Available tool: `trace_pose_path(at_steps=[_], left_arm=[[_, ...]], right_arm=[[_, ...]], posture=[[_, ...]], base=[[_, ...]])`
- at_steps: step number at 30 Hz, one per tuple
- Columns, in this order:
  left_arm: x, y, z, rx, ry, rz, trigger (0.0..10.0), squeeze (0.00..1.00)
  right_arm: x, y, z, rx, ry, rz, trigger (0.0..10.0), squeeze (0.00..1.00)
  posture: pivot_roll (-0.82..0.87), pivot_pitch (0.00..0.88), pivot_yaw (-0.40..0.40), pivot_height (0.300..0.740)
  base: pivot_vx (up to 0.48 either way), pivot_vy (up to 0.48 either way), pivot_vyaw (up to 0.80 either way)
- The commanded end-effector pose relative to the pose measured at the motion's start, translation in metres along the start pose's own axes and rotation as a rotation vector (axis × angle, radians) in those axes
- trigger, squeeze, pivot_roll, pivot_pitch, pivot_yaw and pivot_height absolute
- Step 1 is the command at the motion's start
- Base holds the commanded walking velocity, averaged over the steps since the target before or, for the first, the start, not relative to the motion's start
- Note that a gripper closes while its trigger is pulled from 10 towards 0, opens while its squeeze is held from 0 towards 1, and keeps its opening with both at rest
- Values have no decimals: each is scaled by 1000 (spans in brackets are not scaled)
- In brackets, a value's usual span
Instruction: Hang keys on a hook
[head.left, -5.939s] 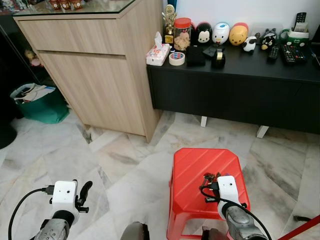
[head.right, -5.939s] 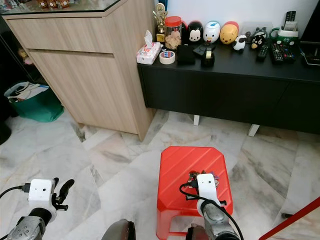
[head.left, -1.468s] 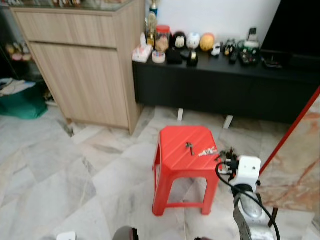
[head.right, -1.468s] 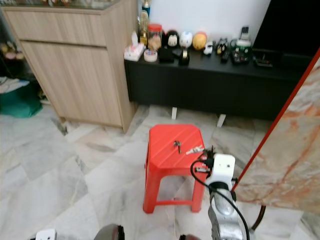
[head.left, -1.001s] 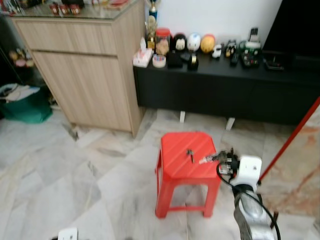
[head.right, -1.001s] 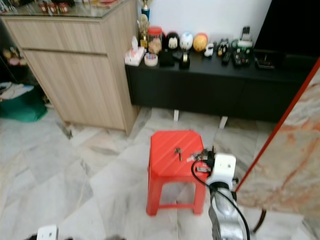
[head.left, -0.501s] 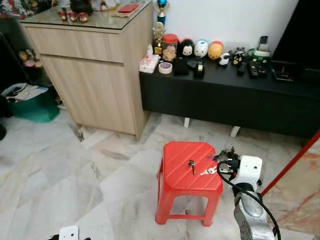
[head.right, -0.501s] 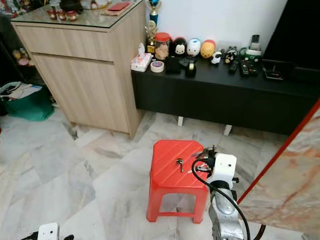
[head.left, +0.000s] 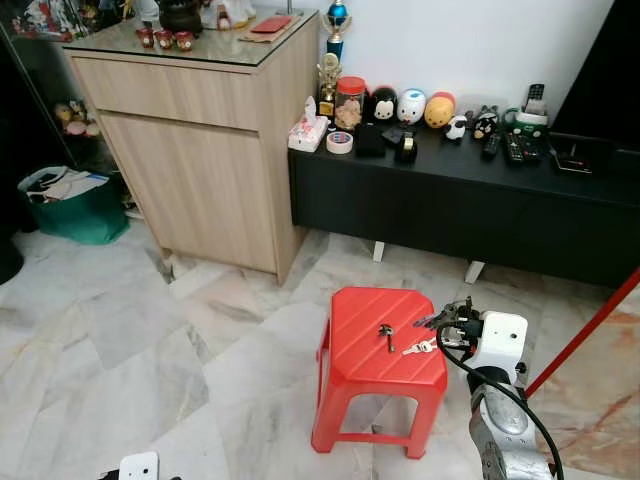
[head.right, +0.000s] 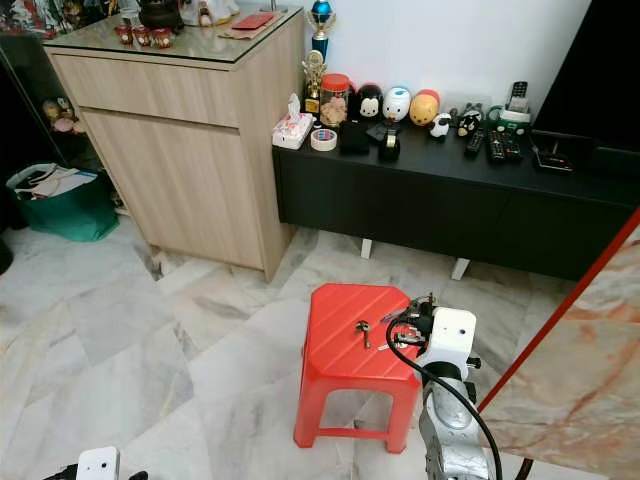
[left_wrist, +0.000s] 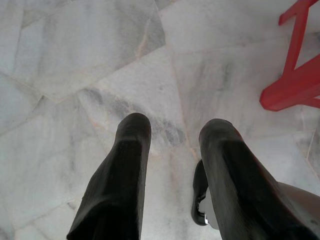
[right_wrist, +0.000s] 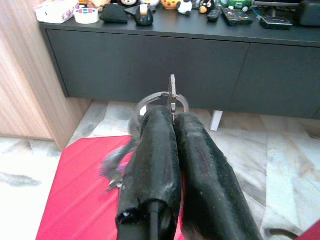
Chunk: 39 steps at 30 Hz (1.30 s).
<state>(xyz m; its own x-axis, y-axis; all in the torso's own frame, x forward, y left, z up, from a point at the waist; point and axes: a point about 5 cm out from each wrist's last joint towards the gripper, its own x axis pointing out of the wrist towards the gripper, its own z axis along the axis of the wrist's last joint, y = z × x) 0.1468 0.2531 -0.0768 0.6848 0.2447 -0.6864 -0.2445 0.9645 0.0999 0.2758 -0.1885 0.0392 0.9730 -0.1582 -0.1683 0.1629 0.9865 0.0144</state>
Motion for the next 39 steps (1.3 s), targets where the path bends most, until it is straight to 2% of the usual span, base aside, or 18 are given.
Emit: trace_pose_path(at_steps=[1, 13, 15, 17, 20, 22, 23, 28, 30, 31, 35, 39], left_arm=[[-1, 1, -5, 14, 24, 6, 10000, 0], [-1, 1, -7, 9, 42, 7, 10000, 0], [-2, 1, -7, 9, 44, 6, 10000, 0], [-2, 1, -8, 6, 48, 7, 10000, 0], [-2, 1, -8, 5, 51, 7, 10000, 0], [-2, 1, -8, 3, 54, 8, 10000, 0], [-2, 1, -8, 1, 56, 9, 10000, 0], [-1, 1, -7, 1, 58, 7, 10000, 0], [0, 0, -7, 6, 64, 7, 10000, 0], [0, 0, -7, 6, 64, 7, 10000, 0], [0, 0, -6, 18, 64, 2, 10000, 0], [0, 1, -5, 29, 66, -3, 10000, 0]], right_arm=[[0, -4, 0, 11, 10, -20, 10000, 0], [0, -5, -2, 11, 24, -26, 10000, 0], [-2, -6, -4, 3, 29, -27, 10000, 0], [-5, -11, -20, -36, 107, -20, 10000, 0], [-8, -13, -28, -46, 140, -11, 10000, 0], [-16, -20, -50, -83, 243, -2, 10000, 0], [-26, -28, -71, -112, 345, -6, 10000, 0], [-52, -41, -109, -139, 541, -53, 10000, 0], [-77, -46, -134, -111, 699, -93, 10000, 0], [-77, -46, -134, -111, 699, -93, 10000, 0], [-98, -44, -150, -140, 807, -79, 10000, 0], [-98, -45, -150, -52, 795, -138, 10000, 0]], posture=[[54, 0, -38, 740], [55, 0, -41, 740], [55, 0, -41, 740], [54, 0, -41, 740], [54, 0, -42, 740], [52, 0, -42, 740], [49, 0, -42, 740], [30, 0, -32, 740], [47, 0, -30, 740], [47, 0, -30, 740], [40, 0, -22, 740], [47, 0, -19, 740]], base=[[0, 0, -781], [0, 0, -748], [0, 0, 0], [0, 0, 0], [0, 0, 0], [0, 0, 0], [0, 0, 0], [0, 0, 0], [0, 0, 0], [0, 0, 0], [0, 0, 0], [0, 0, 0]])
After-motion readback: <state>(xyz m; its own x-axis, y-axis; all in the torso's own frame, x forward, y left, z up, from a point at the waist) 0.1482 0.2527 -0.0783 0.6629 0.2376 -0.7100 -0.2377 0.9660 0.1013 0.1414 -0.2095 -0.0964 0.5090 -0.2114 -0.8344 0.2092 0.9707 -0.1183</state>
